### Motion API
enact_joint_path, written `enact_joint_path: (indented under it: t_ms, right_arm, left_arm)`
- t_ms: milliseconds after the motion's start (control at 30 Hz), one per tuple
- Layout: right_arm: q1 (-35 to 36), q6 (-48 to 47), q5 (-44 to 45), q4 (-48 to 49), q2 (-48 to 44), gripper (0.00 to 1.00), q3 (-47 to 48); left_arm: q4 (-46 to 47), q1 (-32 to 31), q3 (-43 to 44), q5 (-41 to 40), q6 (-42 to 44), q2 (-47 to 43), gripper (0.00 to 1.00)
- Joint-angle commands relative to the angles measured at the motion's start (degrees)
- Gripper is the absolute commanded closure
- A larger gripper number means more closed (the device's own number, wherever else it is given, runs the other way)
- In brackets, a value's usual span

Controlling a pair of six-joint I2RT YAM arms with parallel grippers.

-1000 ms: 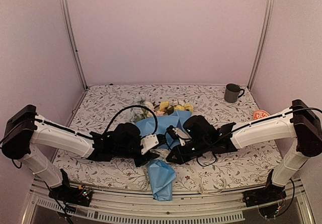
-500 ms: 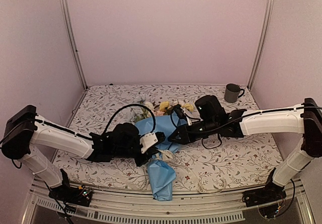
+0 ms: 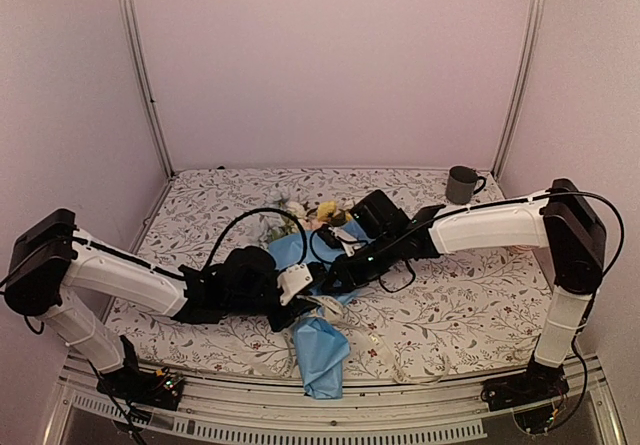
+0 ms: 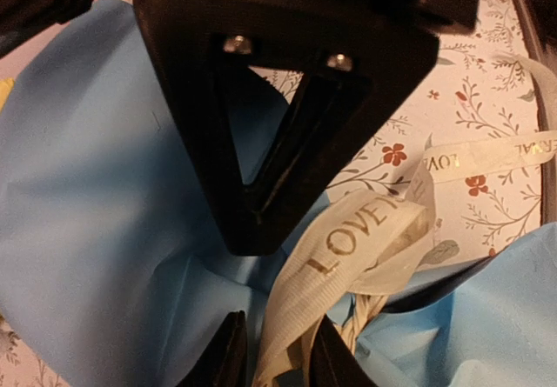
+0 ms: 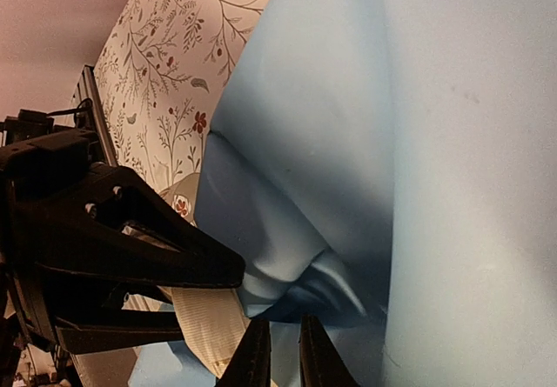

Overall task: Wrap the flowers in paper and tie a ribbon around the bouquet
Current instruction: Cross the half-tied ribbon over the folded bouquet.

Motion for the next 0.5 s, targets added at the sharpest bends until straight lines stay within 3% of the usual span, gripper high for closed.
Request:
enact_joint_path:
  t_ms: [0,467]
  right_arm:
    - [0.0,-3.5,-2.5,-4.3,1.8,0.86,2.8]
    - [0.0,-6.2,-16.0,-2.0,4.1,0.84,3.3]
  left_arm:
    - [1.5,0.3,0.3,-2.7,-1.0,2.0,0.73]
    - [2.2,0.3,1.0,-6.0,-2.3,4.0,0.62]
